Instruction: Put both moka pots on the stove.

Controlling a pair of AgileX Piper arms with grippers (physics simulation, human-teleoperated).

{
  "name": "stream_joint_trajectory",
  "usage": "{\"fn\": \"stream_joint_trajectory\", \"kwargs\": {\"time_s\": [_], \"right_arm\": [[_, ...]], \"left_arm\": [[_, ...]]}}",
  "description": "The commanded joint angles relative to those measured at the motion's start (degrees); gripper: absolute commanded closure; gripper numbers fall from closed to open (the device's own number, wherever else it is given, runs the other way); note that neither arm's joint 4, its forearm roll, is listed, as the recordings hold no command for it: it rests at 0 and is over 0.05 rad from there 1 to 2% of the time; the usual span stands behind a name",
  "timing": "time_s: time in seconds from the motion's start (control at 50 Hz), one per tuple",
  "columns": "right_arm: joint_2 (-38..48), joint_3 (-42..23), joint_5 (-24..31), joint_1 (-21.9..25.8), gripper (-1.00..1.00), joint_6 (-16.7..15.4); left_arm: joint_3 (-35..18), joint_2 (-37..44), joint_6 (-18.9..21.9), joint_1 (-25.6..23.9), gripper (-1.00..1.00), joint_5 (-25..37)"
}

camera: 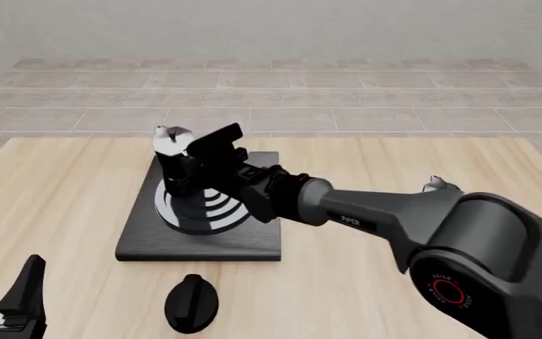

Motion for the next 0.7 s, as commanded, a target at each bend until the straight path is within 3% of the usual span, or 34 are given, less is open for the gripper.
{"fn": "stream_joint_trajectory", "kwargs": {"time_s": [0.02,0.7], "right_arm": [[0.01,-2.0,-0.51,-0.18,1.0,0.45],[2.2,-2.39,0.88,0.4,1.0,1.04]], "left_arm": [[0.05,0.06,-0.04,0.08,-1.0,0.0],[-0.13,0.0,-0.34,0.1,-1.0,0.2]]}}
